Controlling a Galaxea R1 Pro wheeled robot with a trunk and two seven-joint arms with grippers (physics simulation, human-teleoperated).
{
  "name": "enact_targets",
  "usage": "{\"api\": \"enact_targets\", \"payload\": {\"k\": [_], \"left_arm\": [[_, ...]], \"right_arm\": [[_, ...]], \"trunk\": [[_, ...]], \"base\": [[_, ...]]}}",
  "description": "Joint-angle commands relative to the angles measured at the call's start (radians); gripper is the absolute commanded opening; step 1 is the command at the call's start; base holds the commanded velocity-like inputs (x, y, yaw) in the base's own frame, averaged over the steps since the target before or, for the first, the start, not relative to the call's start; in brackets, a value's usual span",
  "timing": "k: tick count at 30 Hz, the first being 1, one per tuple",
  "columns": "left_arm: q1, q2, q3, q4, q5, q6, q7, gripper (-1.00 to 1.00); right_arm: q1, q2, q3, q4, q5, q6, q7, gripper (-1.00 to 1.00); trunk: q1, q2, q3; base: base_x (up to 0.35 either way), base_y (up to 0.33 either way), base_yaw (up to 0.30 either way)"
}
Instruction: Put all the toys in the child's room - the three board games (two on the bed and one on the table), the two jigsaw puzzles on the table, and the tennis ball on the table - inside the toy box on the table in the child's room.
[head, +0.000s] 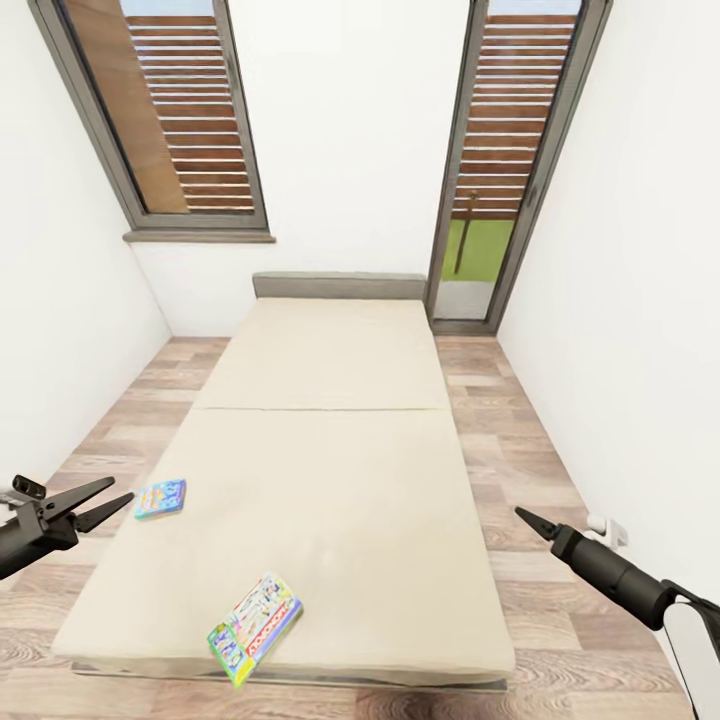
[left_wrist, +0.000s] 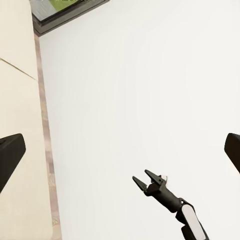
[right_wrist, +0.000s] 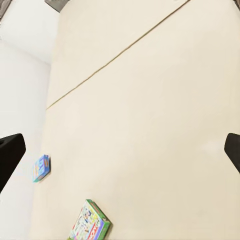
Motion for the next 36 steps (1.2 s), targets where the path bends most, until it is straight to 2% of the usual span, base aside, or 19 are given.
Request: {"api": "enact_targets", "payload": {"k": [1,36], "left_arm": [[-0.001,0.0,-0.001,0.002,-0.001,0.004,-0.003,1.0],[-0.002,0.0,0.003,0.004,-0.001,0.004,-0.003,1.0]], "right_arm": [[-0.001,0.0,-0.002,0.002,-0.002,-0.001,0.002,1.0],[-0.001,0.0,-0.001,0.027,-0.004,-0.02,0.002,1.0]], "trunk": [[0.001,-0.002,0.0],[0.001,-0.002,0.058]], "base": [[0.0,0.0,0.073],[0.0,0.0,0.074]]}}
